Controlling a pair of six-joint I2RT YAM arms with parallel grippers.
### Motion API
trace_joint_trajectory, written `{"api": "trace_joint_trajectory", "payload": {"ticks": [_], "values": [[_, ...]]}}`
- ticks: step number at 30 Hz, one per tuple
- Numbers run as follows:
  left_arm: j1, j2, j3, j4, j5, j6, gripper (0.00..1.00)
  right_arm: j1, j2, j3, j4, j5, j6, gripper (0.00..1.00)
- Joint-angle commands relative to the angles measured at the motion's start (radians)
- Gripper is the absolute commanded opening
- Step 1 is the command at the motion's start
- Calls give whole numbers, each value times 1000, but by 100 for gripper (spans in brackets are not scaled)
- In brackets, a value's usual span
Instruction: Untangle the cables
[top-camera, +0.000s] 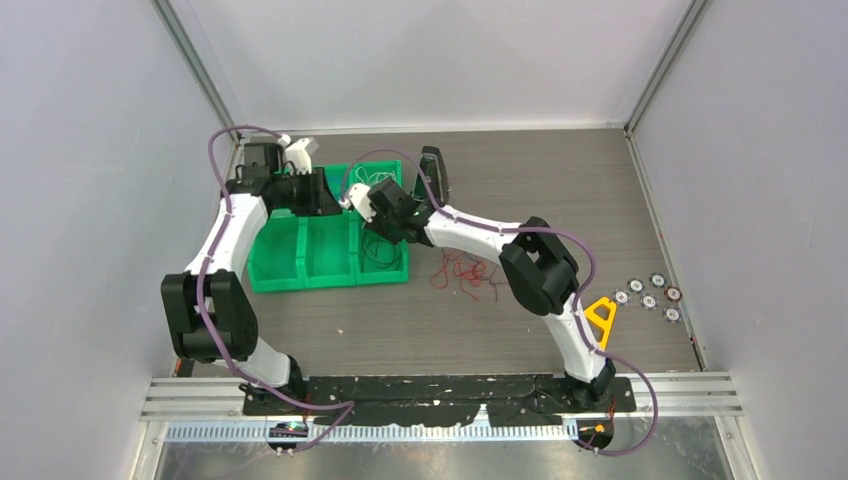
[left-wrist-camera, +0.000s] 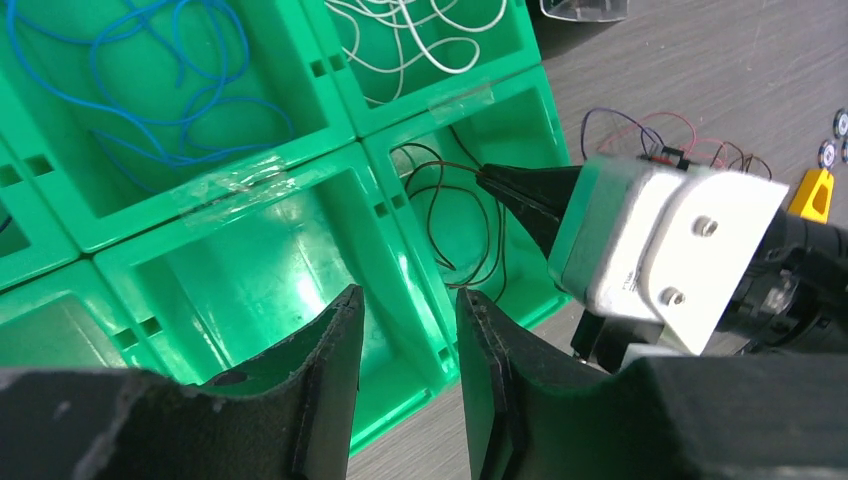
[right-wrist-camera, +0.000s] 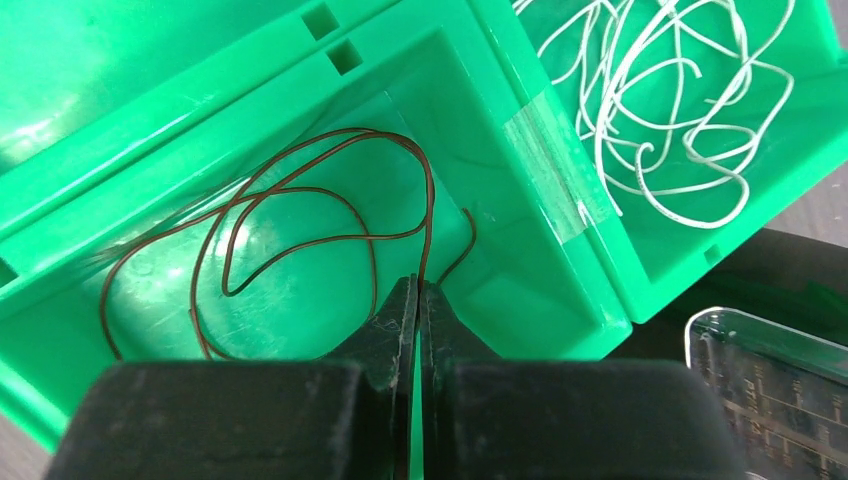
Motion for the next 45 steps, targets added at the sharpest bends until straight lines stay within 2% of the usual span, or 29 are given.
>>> {"api": "trace_joint_trajectory", "payload": {"ticks": [1, 3, 7, 16, 25, 29, 32, 34, 36, 38, 39, 45], "values": [[15, -38, 6, 51, 10, -27, 41, 21, 5, -33, 96, 139, -63, 6], [16, -36, 10, 51, 11, -27, 41, 22, -3, -44, 91, 129, -60, 10], [16, -33, 14, 52, 16, -35, 41, 22, -41, -67, 89, 91, -33, 32], [16, -34, 33, 47, 15, -45, 42, 22, -118, -26, 69, 59, 22, 42], [16, -37, 41, 56, 9, -65, 48, 9, -206, -63, 35, 42, 2, 63], [17, -39, 48, 49, 11, -64, 54, -8, -252, -100, 3, 7, -8, 71], [14, -44, 52, 38, 16, -52, 61, -16, -297, -111, -37, -66, -19, 81], [12, -53, 55, 28, 11, -33, 70, -27, -324, -115, -80, -121, -25, 86], [8, -68, 54, 23, 2, -7, 84, -45, -356, -110, -140, -184, -28, 92], [7, -91, 51, 21, -6, 27, 89, -73, -405, -122, -185, -249, -21, 94], [7, -108, 48, 22, -12, 43, 98, -100, -423, -138, -212, -301, -15, 95], [-2, -293, -59, 116, -23, 237, 100, -268, -595, -260, -363, -524, -10, 97]]}}
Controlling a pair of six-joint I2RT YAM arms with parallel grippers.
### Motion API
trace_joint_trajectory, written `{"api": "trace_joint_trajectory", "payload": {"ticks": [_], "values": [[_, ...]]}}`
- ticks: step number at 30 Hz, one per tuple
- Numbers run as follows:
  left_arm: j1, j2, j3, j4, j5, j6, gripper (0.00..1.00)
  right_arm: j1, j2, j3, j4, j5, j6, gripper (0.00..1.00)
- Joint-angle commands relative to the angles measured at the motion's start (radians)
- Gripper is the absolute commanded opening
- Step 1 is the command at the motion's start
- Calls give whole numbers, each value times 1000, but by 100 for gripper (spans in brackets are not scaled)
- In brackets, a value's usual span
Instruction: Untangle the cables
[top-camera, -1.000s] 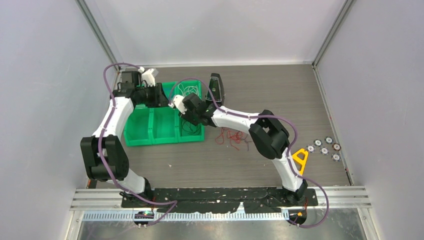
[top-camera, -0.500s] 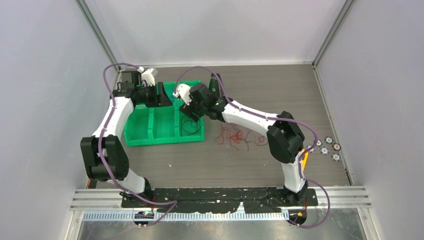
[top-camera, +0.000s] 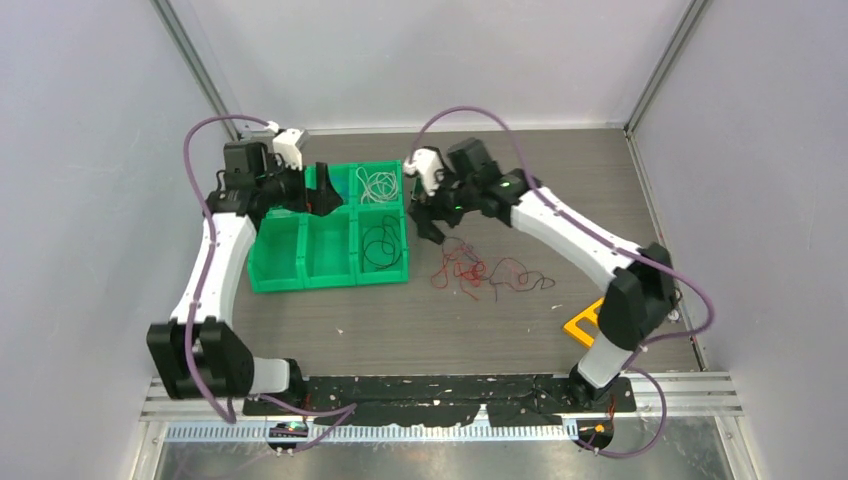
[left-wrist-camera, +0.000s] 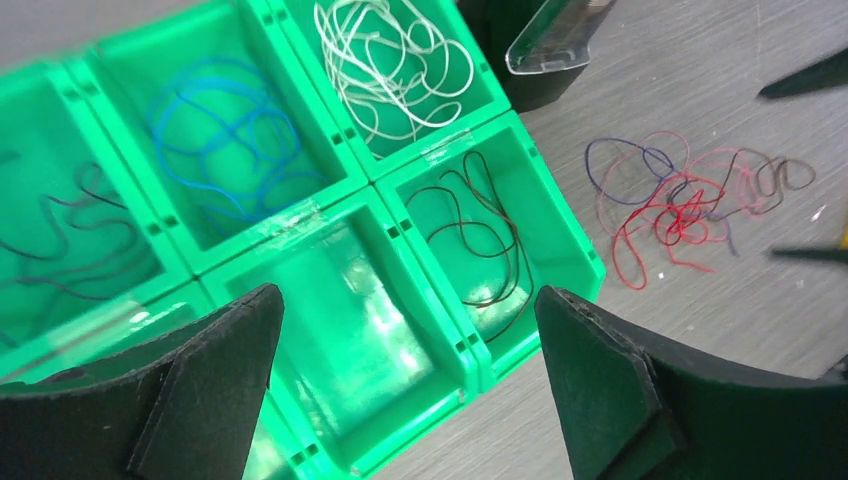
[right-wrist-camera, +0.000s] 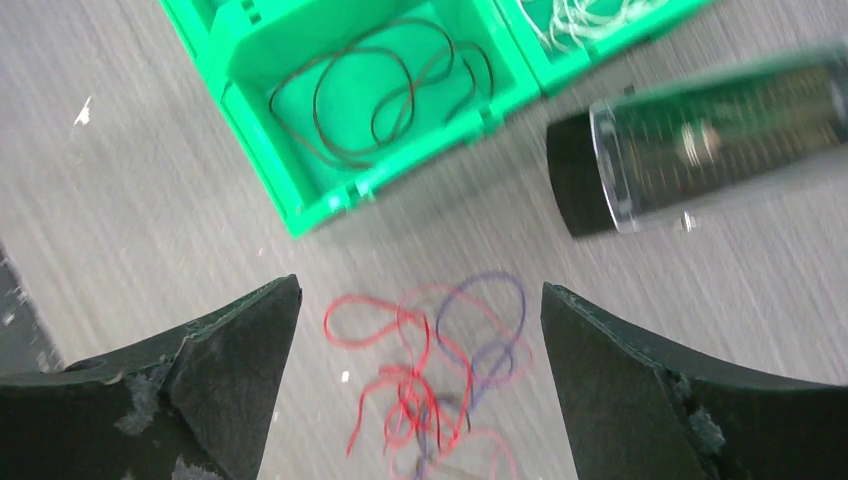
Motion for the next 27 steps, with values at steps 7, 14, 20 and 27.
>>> {"api": "trace_joint_trajectory", "payload": {"ticks": [7, 14, 20, 27], "values": [[-194, -147, -38, -86, 153, 452, 99, -342, -241, -300, -233, -262, -79, 92], [-433, 14, 11, -94, 39, 539, 95, -397, -130, -361, -151, -251, -85, 80], [-522, 107, 98, -176, 56, 554, 89, -465, -115, -392, -155, -182, -155, 76], [-525, 100, 100, -230, 43, 602, 90, -513, -133, -454, -248, -161, -326, 77]]}}
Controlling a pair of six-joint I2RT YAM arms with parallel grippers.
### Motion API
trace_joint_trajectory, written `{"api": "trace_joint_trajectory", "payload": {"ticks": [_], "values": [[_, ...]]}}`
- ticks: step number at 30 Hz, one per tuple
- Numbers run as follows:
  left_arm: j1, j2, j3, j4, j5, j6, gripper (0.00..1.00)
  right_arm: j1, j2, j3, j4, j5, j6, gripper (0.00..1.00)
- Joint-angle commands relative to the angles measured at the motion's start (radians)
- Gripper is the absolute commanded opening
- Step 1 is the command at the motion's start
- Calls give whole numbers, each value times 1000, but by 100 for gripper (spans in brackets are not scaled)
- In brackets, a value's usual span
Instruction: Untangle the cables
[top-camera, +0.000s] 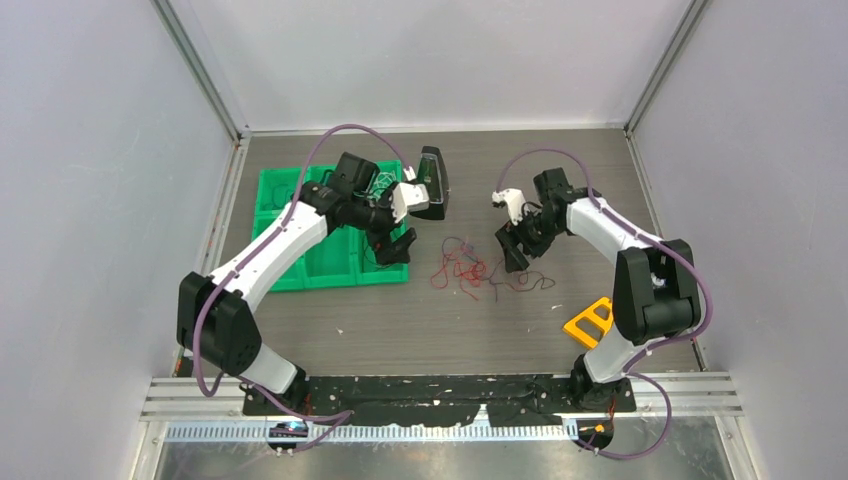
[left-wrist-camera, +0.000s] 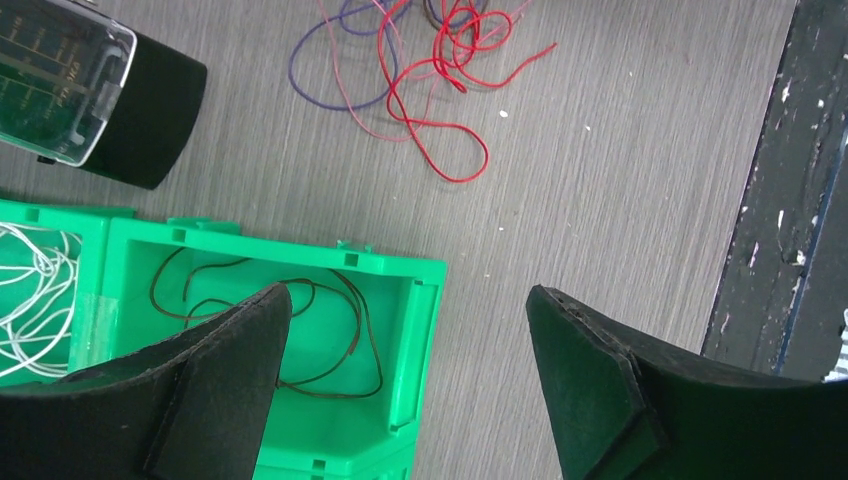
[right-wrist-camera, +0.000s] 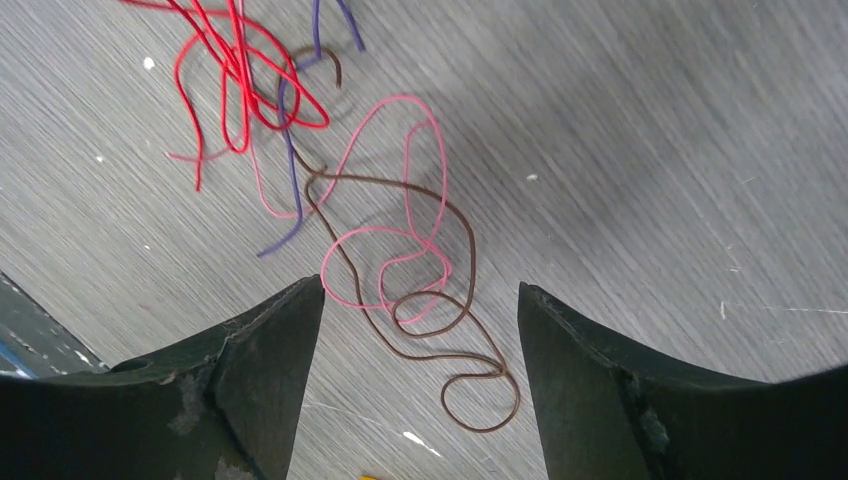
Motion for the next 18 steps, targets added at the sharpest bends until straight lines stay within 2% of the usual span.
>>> {"api": "trace_joint_trajectory", "payload": {"ticks": [1, 5, 9, 11, 18], "values": [[3, -25, 36, -58, -5, 60, 90, -19, -50, -41, -82, 7, -171, 77], [3, -33, 37, -71, -7, 71, 90, -55, -48, -92, -123, 32, -292, 77], [3, -32, 36, -76, -5, 64, 90, -65, -3, -102, -56, 76, -314, 75], [3, -36, 34, -80, -6, 65, 90, -67, 28, -89, -30, 74, -303, 71], [4, -77, -9, -64, -33, 81, 89, -82, 42, -110, 2, 92, -357, 30]]}}
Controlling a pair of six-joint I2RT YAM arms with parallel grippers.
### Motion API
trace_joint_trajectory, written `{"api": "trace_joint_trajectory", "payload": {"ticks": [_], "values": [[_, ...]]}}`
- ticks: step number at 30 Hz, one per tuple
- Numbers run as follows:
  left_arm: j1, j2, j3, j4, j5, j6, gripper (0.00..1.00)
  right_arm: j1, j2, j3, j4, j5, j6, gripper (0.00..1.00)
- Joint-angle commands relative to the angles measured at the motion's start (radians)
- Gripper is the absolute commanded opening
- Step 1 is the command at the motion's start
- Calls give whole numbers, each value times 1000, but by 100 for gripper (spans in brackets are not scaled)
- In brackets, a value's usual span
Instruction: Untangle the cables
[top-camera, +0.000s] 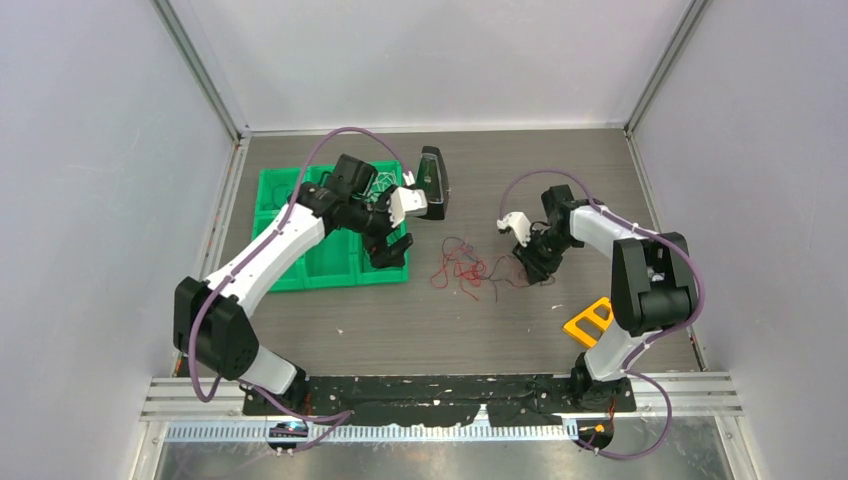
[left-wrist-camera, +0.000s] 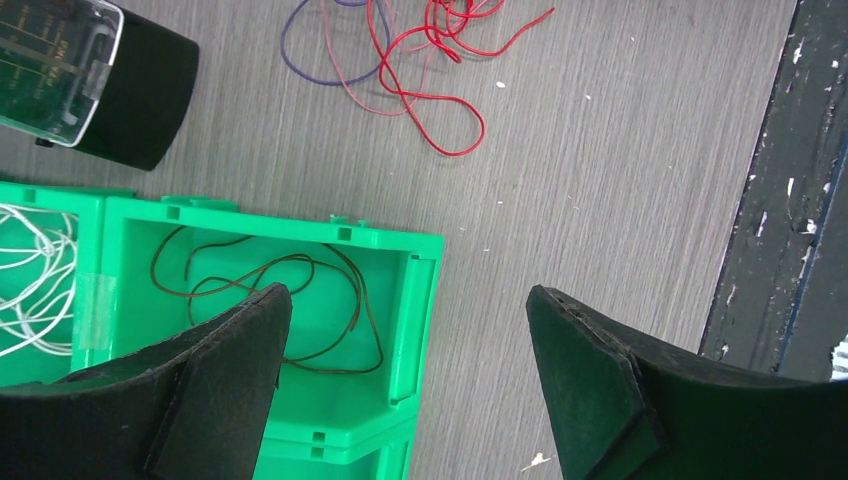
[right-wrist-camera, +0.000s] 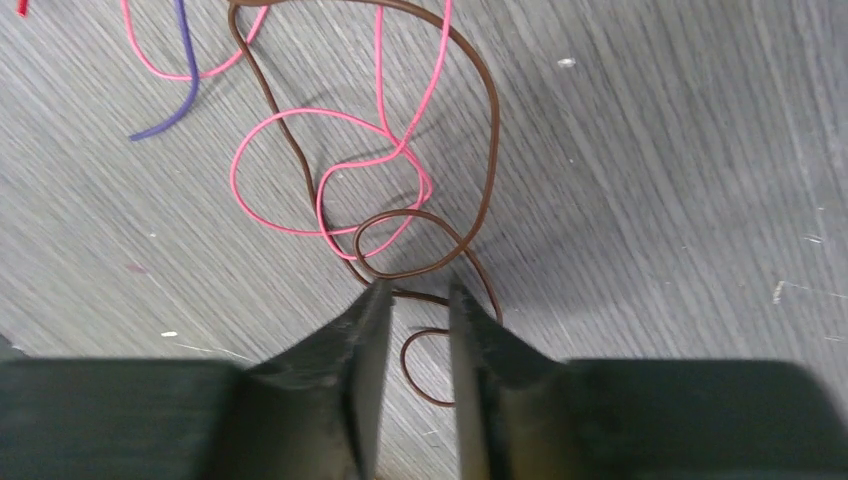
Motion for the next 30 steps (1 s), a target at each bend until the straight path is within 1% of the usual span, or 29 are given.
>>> {"api": "trace_joint_trajectory", "payload": {"ticks": [1, 3, 4, 8, 12, 16, 17, 18, 19, 20, 22, 24, 30], "values": [[4, -62, -13, 4, -8, 23, 89, -11, -7, -6, 34, 31, -67, 19], [4, -62, -15, 1, -10, 26, 89, -20, -21, -2, 33, 47, -81, 8], [4, -63, -14, 1, -10, 26, 89, -27, -27, 0, 21, 49, -86, 7], [4, -76, -22, 10, -12, 21, 89, -46, -123, 46, -61, 17, -94, 6], [4, -100, -46, 50, -8, 7, 89, -54, -291, 83, -118, -42, -83, 5], [4, -103, -48, 76, 1, -1, 89, -57, -367, 95, -149, -77, -84, 5], [4, -99, -43, 79, 1, -4, 89, -56, -365, 93, -152, -81, -88, 8], [4, -95, -40, 82, 3, -10, 89, -54, -341, 93, -155, -79, -86, 22], [4, -92, -36, 82, 5, -13, 89, -53, -320, 97, -159, -73, -62, 30], [4, -89, -31, 83, 9, -16, 89, -53, -265, 114, -163, -69, -45, 38], [4, -88, -28, 86, 12, -24, 89, -54, -188, 140, -161, -65, 16, 45], [4, -91, -28, 93, 10, -35, 89, -54, -144, 144, -128, -69, 85, 46], [4, -93, -31, 90, 6, -56, 90, -53, -14, 154, -46, -68, 140, 45]]}}
